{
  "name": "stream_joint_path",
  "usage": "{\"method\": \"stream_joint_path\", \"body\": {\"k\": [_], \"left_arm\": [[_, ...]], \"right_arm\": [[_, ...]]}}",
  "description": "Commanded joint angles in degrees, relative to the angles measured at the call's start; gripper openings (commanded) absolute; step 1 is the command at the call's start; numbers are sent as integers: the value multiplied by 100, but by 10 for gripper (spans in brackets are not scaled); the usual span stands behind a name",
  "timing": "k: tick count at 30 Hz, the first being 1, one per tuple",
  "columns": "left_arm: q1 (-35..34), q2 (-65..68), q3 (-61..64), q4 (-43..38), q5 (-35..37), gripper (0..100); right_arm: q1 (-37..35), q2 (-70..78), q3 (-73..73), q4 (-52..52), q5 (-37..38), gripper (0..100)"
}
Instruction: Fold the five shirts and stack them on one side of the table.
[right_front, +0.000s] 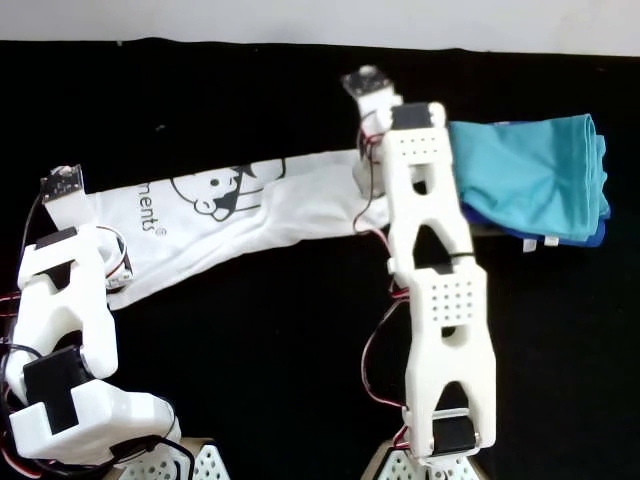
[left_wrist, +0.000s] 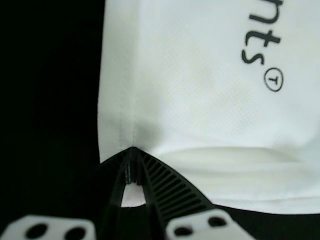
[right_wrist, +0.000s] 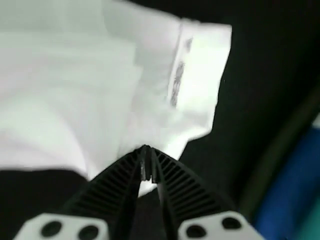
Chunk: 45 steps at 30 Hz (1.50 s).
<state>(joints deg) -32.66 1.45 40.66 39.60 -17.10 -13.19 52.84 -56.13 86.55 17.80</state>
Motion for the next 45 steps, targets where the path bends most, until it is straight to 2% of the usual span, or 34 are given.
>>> {"method": "stream_joint_path", "body": {"k": [1, 5, 10, 14, 21, 26, 30, 34, 41, 45], "left_arm": [[22, -13, 22, -114, 0, 10], [22, -13, 22, -114, 0, 10], [22, -13, 22, -114, 0, 10], [22, -13, 22, -114, 0, 10], [22, -13, 22, -114, 0, 10], [22, -13, 22, -114, 0, 10], [22, -13, 22, -114, 0, 10], [22, -13, 22, -114, 0, 10], [22, -13, 22, -114, 0, 10], [22, -13, 22, -114, 0, 10]], "right_arm": [[48, 233, -611, -716, 79, 6], [224, 541, -1200, -1147, 70, 6], [295, 418, -2185, -171, 62, 6], [251, 444, -2721, -4, 53, 6], [119, 1244, -2299, -426, 70, 6], [110, 1209, -2334, 699, 79, 6], [127, 901, -2273, 1473, 325, 6], [295, 514, -1877, 1464, 695, 6], [347, -567, 268, 1429, 1459, 6], [347, -1103, -48, 1077, 1398, 6]]}}
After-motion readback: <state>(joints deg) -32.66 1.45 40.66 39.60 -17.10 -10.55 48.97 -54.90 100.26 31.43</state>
